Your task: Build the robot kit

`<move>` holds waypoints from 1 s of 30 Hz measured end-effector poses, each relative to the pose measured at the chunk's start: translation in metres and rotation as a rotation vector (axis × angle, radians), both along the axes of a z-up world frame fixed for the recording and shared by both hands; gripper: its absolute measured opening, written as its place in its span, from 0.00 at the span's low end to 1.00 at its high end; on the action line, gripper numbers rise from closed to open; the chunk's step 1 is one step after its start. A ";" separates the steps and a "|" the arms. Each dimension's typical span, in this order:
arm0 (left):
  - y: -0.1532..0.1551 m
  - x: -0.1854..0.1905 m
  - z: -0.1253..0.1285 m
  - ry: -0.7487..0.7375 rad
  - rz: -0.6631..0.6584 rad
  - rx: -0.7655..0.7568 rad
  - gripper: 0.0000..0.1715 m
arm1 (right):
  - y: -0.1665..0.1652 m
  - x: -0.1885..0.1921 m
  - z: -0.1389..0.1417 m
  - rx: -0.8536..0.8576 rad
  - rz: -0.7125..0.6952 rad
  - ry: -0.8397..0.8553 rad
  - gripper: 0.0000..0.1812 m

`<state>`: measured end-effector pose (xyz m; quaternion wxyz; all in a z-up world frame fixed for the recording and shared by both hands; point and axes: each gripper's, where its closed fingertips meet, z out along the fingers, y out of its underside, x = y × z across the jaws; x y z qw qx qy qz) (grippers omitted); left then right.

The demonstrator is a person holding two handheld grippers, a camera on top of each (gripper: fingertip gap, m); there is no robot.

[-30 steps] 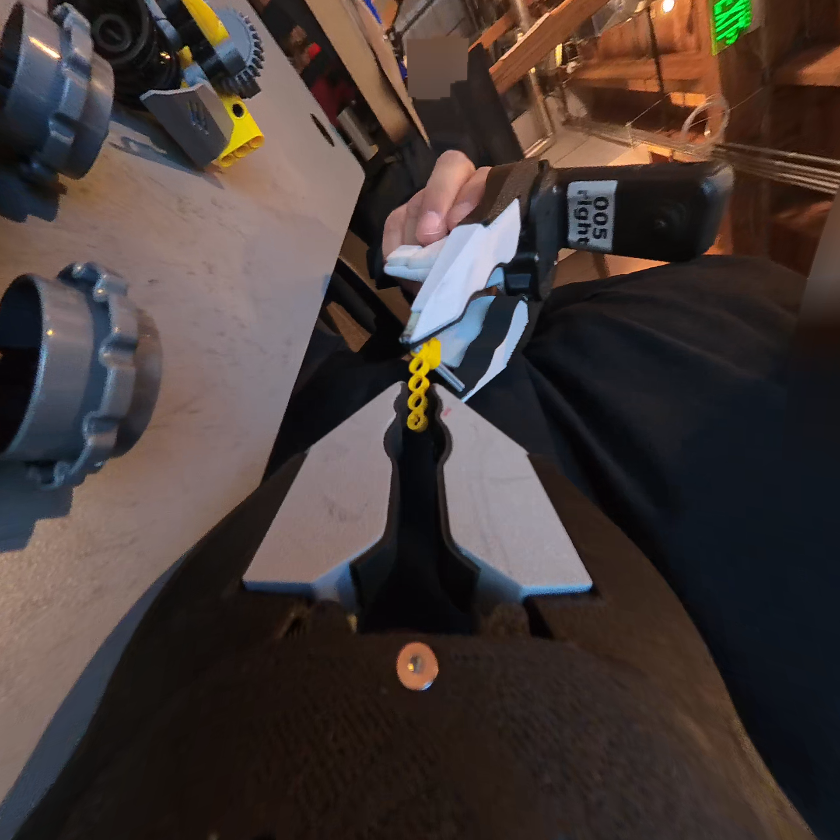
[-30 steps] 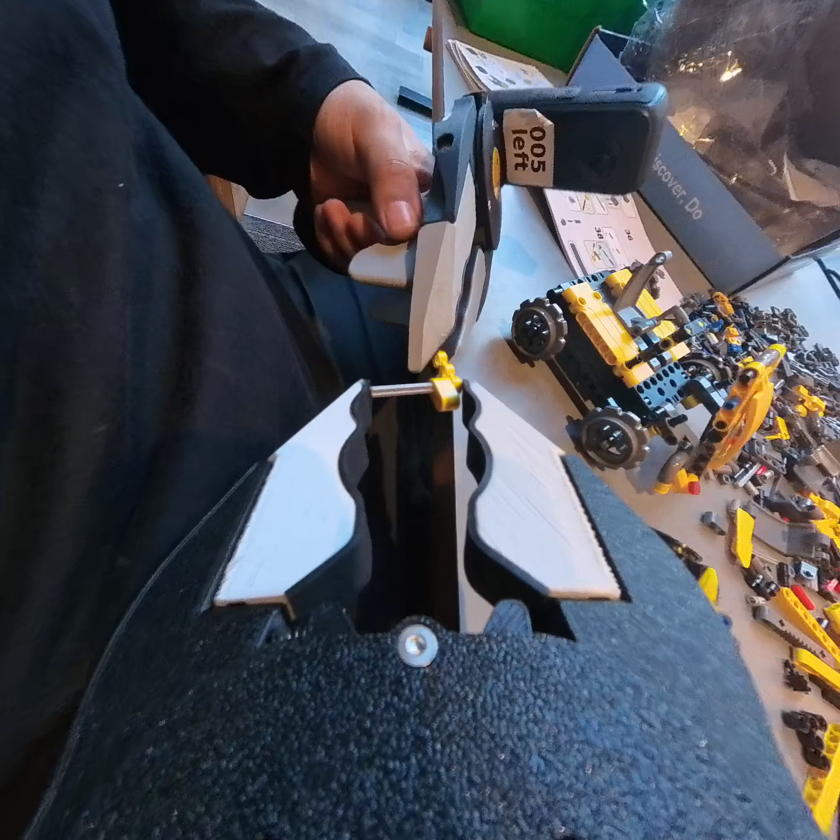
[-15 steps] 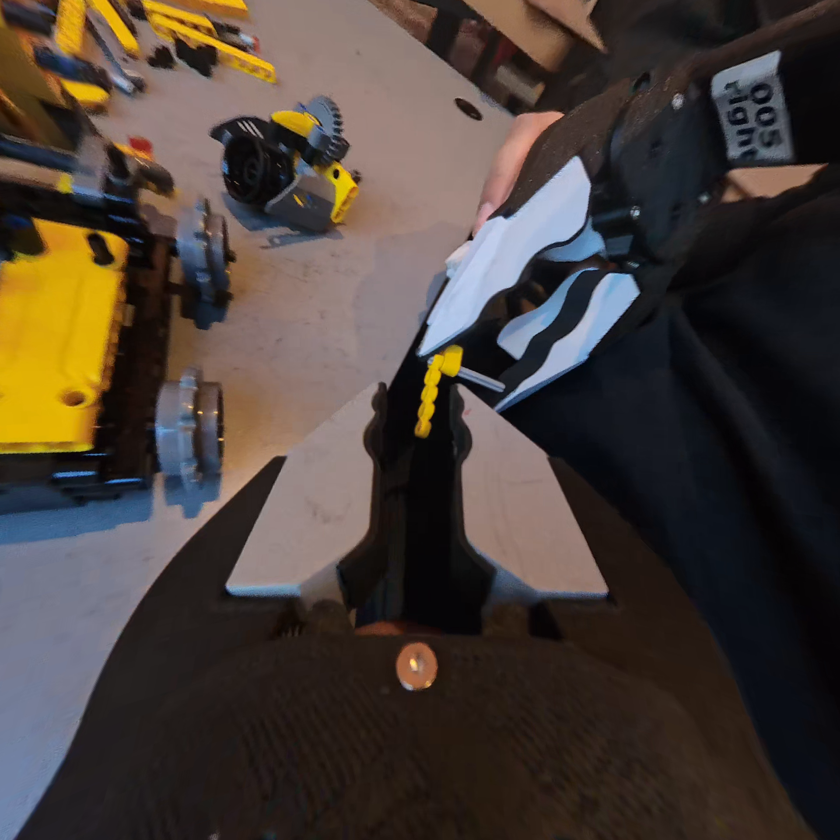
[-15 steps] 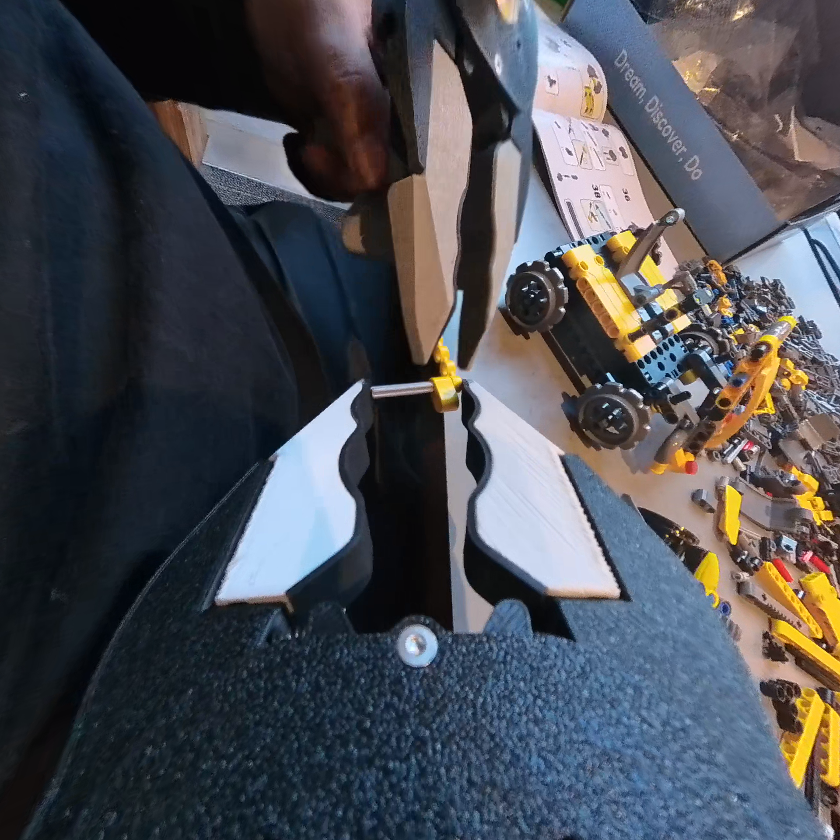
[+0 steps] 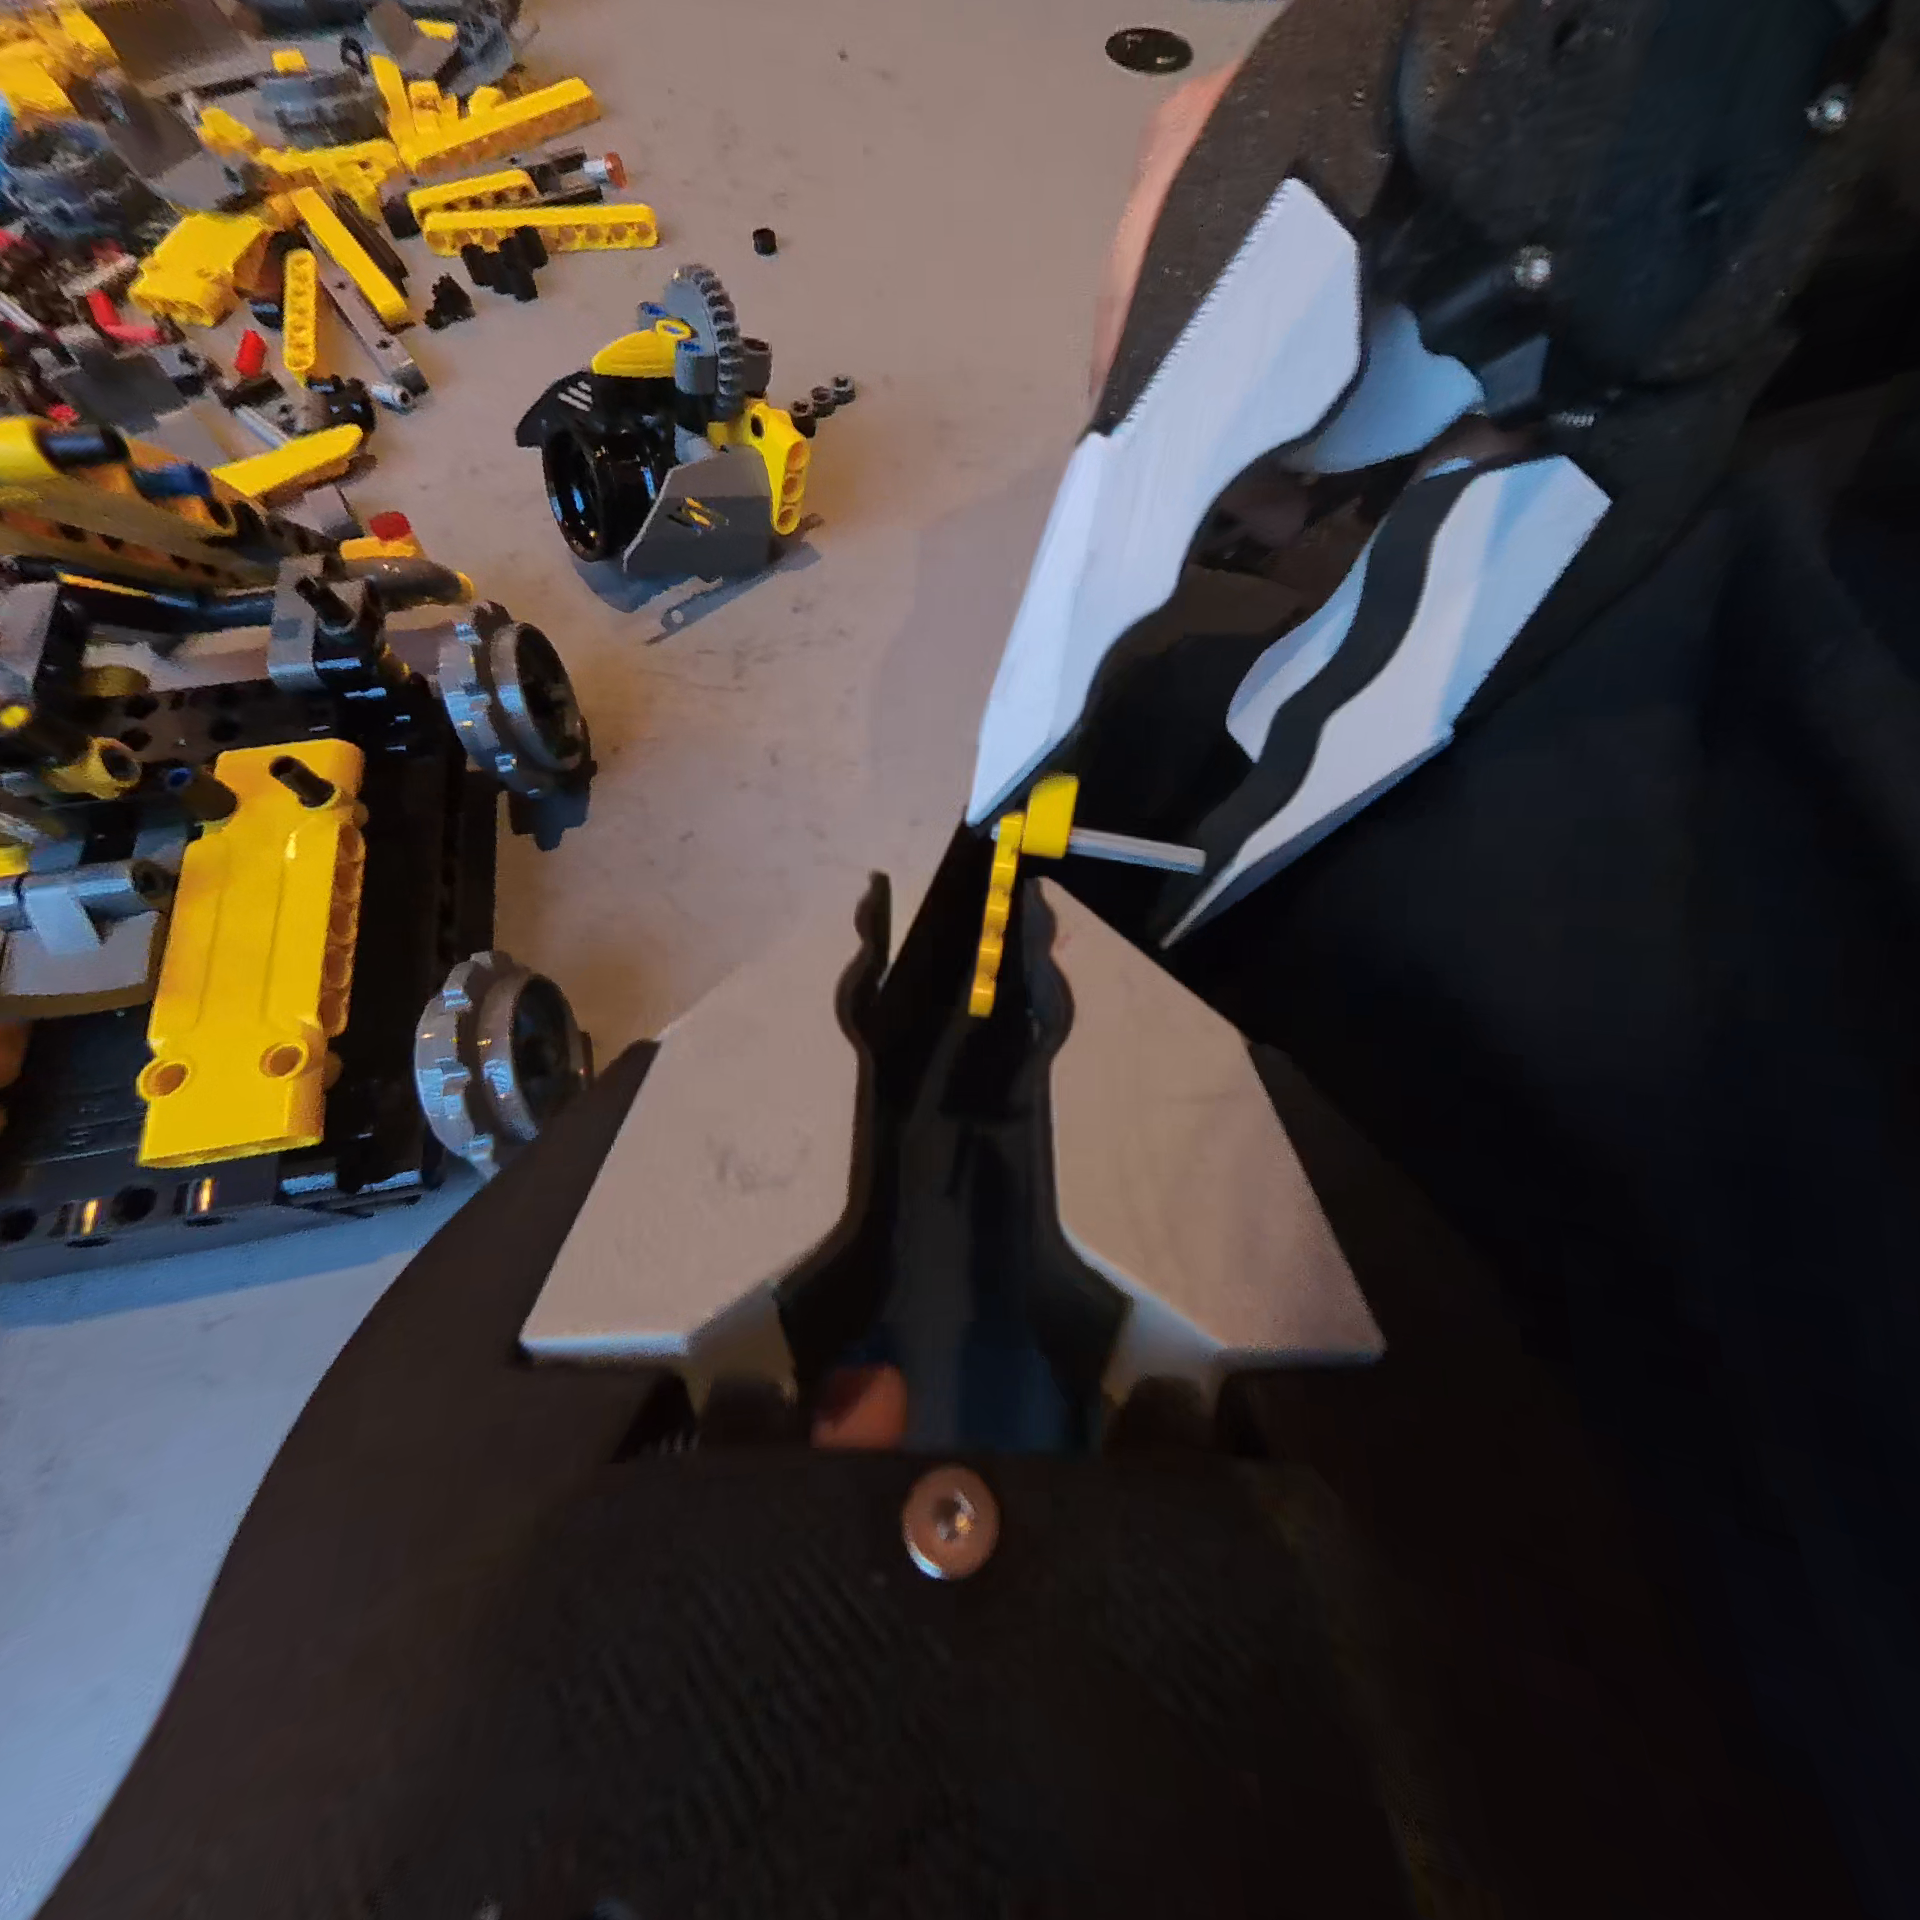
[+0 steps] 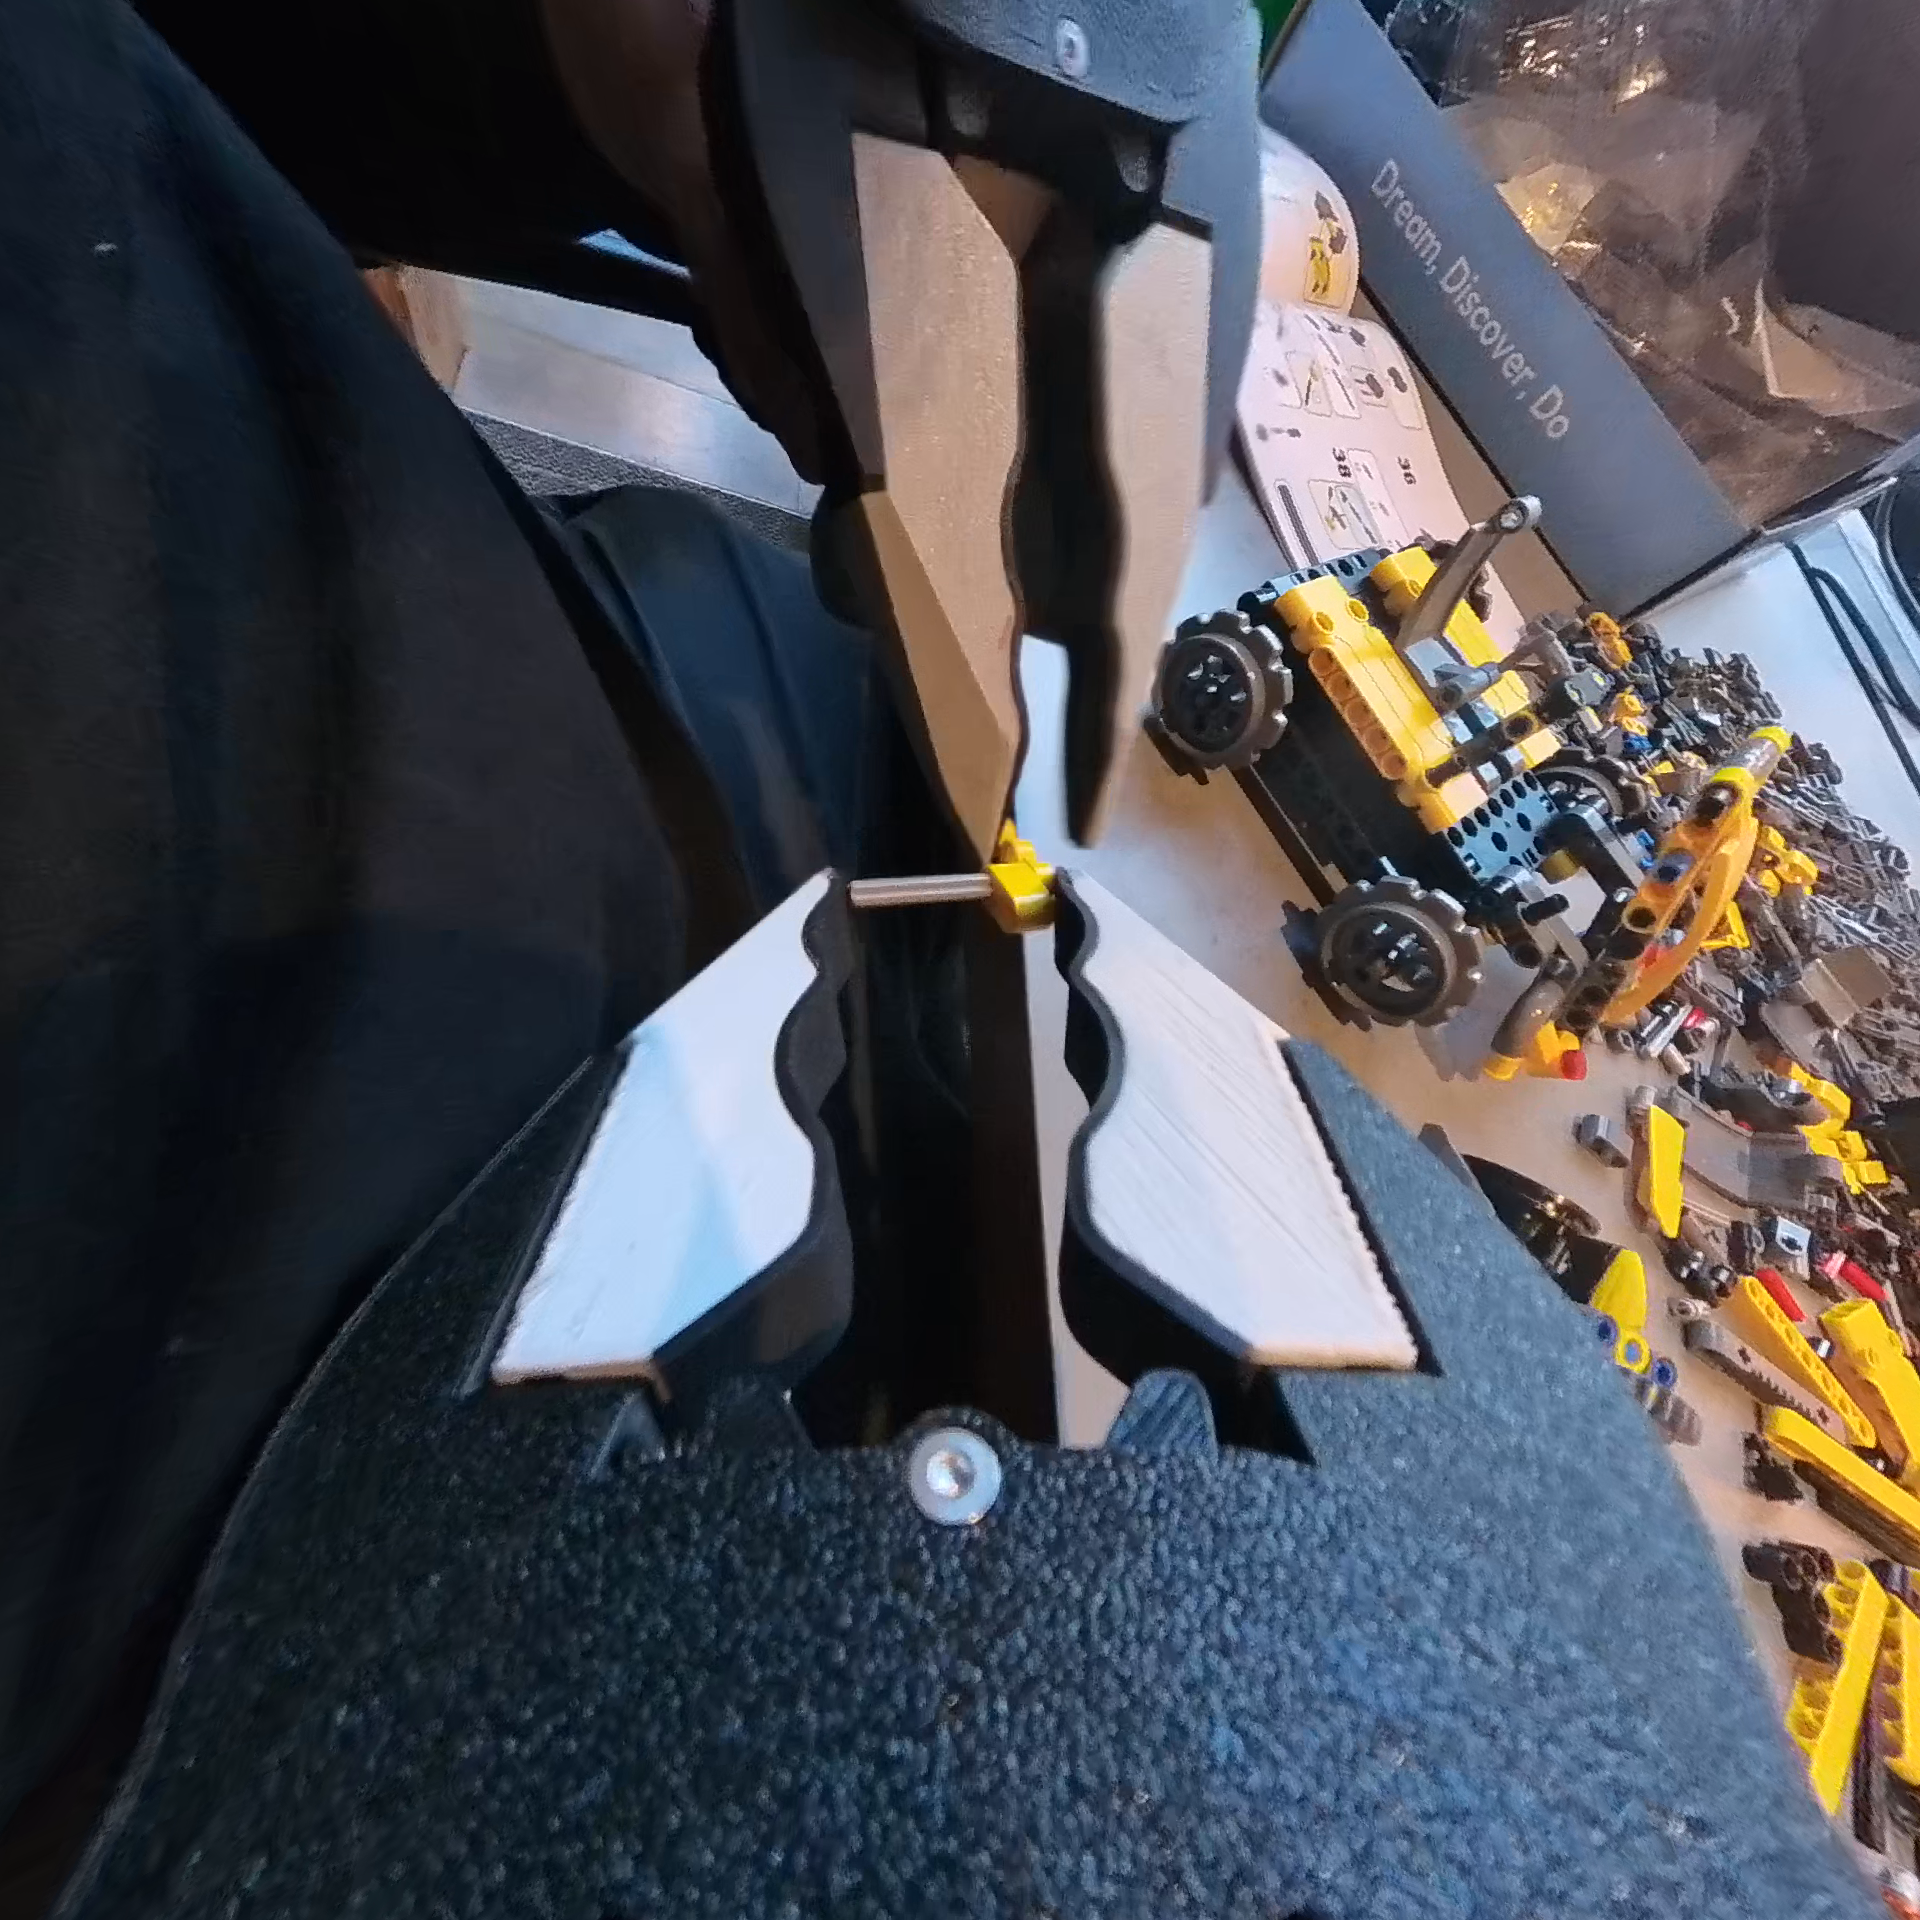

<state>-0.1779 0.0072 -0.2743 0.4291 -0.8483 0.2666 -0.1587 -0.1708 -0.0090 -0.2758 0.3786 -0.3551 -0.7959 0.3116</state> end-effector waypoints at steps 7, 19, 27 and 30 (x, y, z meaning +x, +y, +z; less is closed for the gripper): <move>-0.004 0.006 -0.003 0.038 -0.050 0.001 0.03 | -0.003 -0.001 -0.001 0.002 0.002 0.017 0.21; -0.007 0.021 0.024 -0.066 -0.150 0.256 0.01 | -0.011 0.012 0.055 -0.607 0.120 0.181 0.17; -0.015 0.024 0.054 -0.179 -0.227 0.416 0.00 | -0.027 0.030 0.069 -0.620 0.271 0.155 0.32; -0.018 0.027 0.061 -0.140 -0.237 0.479 0.00 | -0.024 0.028 0.070 -0.527 0.249 0.181 0.25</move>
